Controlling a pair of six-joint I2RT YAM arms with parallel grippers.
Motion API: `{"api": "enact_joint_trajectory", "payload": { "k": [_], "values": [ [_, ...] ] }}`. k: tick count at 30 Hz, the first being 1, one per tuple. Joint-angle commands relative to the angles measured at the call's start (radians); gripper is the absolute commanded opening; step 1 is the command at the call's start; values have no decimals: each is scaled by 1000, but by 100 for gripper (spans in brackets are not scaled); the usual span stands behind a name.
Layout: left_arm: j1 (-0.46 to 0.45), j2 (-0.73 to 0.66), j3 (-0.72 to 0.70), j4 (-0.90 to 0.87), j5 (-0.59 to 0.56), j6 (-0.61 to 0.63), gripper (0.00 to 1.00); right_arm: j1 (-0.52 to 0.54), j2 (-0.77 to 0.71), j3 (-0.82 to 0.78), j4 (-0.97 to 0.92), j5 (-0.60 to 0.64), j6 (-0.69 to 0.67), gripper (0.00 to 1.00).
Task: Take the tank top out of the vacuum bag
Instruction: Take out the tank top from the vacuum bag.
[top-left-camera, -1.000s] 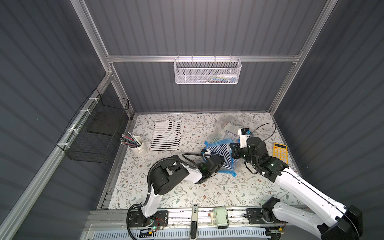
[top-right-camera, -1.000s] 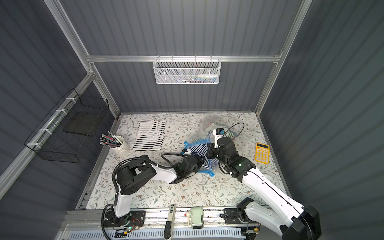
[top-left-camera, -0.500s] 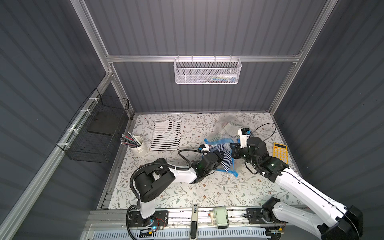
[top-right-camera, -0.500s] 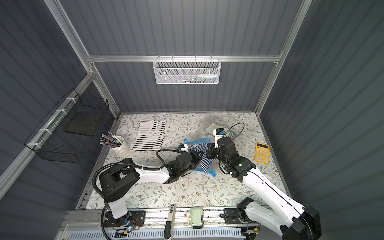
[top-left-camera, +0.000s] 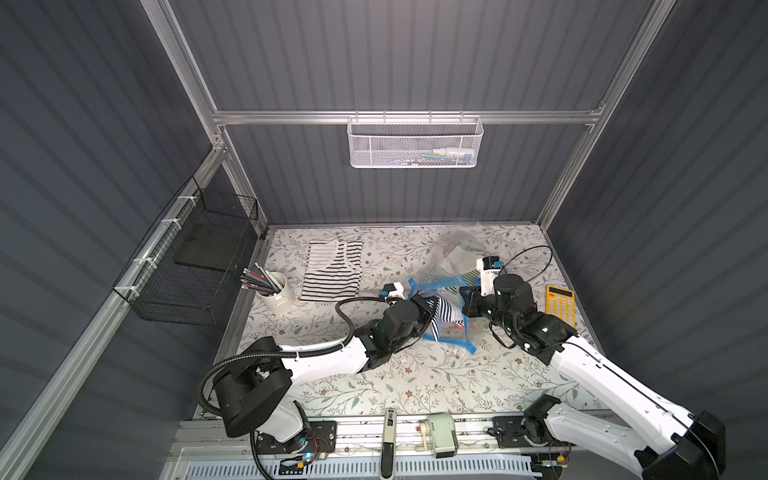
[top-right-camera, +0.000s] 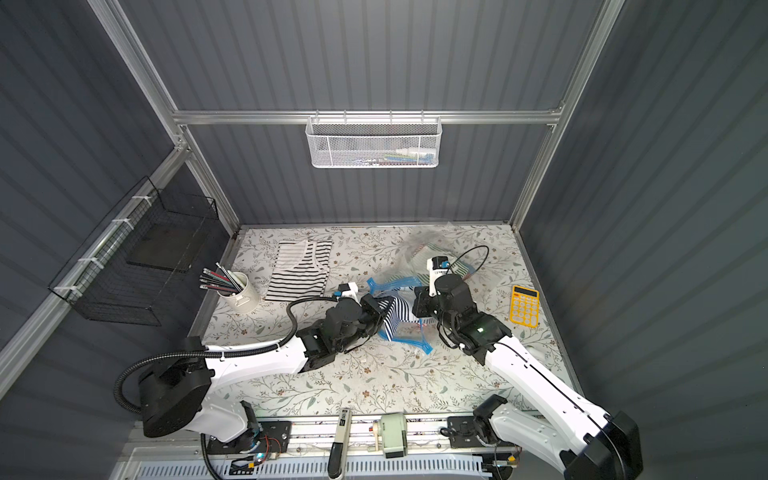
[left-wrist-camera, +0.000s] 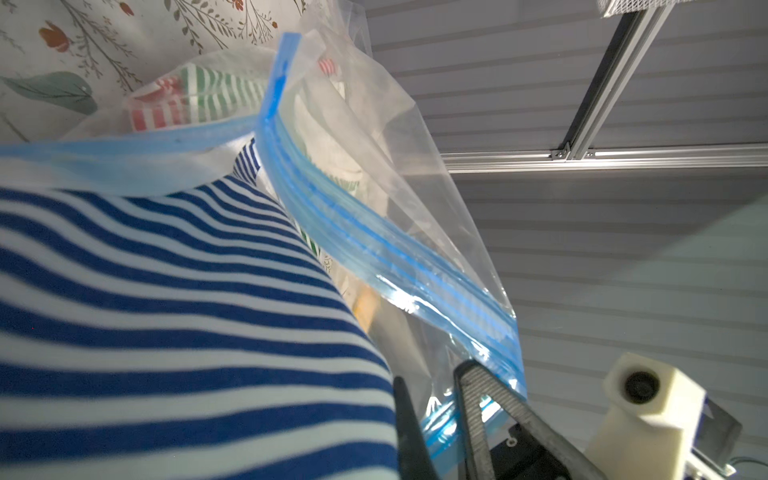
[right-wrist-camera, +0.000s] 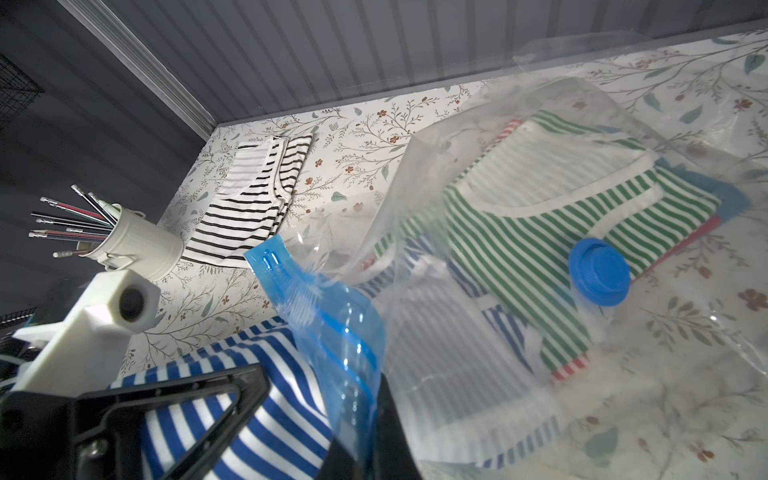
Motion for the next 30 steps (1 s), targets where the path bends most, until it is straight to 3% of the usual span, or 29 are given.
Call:
{"api": "enact_joint_trajectory", "payload": {
  "k": [1, 4, 11, 21, 30],
  "values": [
    [2, -27, 0, -30, -10, -38, 0, -4, -3, 7, -16, -10, 10, 0],
    [0, -51, 14, -49, 1, -66, 0, -4, -13, 9, -24, -8, 8, 0],
    [-6, -151, 99, -275, -50, -51, 0, -5, -23, 4, -28, 1, 11, 0],
    [-4, -286, 62, -318, -111, -44, 0, -5, -20, 13, -23, -27, 24, 0],
    [-4, -435, 112, -493, -135, -2, 0, -4, -15, 23, -85, 15, 33, 0]
  ]
}}
